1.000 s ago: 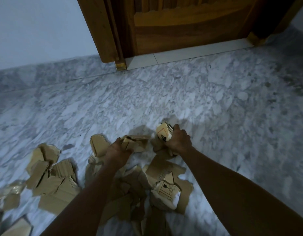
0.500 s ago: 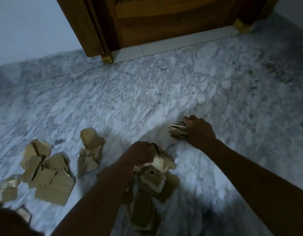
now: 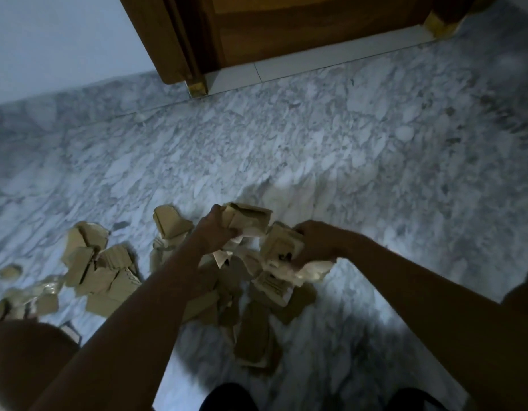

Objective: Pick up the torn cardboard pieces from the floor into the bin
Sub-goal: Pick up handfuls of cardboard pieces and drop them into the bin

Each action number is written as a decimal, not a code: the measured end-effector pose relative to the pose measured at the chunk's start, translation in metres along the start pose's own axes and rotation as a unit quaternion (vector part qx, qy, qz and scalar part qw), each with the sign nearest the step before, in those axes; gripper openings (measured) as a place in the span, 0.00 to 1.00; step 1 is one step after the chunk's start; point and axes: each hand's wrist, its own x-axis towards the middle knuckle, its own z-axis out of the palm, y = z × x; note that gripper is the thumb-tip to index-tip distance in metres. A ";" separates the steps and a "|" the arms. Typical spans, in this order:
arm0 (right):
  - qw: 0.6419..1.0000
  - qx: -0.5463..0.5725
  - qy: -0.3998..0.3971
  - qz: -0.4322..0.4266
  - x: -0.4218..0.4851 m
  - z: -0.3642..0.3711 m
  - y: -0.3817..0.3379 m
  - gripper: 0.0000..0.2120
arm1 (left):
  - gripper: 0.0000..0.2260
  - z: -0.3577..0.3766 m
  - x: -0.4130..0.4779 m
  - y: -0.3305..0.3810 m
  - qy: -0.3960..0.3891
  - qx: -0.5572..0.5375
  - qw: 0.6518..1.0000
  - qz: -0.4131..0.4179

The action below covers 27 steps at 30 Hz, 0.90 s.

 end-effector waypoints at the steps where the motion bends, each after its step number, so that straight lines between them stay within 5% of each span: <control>1: 0.999 -0.025 -0.022 -0.015 0.004 0.020 -0.011 0.39 | 0.27 -0.001 -0.003 -0.004 -0.004 -0.006 1.000 -0.003; 4: 0.990 -0.132 0.028 -0.028 0.027 0.084 -0.020 0.45 | 0.25 0.001 -0.011 -0.016 0.012 -0.004 1.000 0.008; 7: 0.968 -0.218 0.125 0.016 0.038 0.111 -0.018 0.38 | 0.27 0.003 -0.009 -0.025 0.035 -0.034 0.999 0.016; 10: 0.981 -0.145 0.123 -0.023 0.028 0.099 -0.018 0.41 | 0.29 0.001 -0.010 -0.024 0.029 -0.075 0.997 0.020; 14: 0.998 -0.021 0.050 -0.016 0.009 0.032 0.004 0.40 | 0.15 -0.017 -0.006 -0.009 -0.002 -0.049 0.999 -0.010; 17: 0.993 -0.002 0.109 0.046 -0.001 -0.020 0.041 0.35 | 0.14 -0.020 -0.003 0.010 -0.085 -0.020 0.996 -0.007; 21: 0.955 -0.101 0.246 0.131 -0.010 -0.024 0.079 0.25 | 0.22 0.011 -0.006 0.043 -0.222 0.117 0.967 0.031; 24: 0.924 -0.172 0.297 0.168 -0.007 0.019 0.094 0.24 | 0.32 0.059 -0.011 0.050 -0.204 0.212 0.954 0.062; 27: 0.913 -0.179 0.322 0.178 -0.002 0.031 0.099 0.25 | 0.28 0.083 -0.022 0.059 -0.171 0.300 0.923 0.170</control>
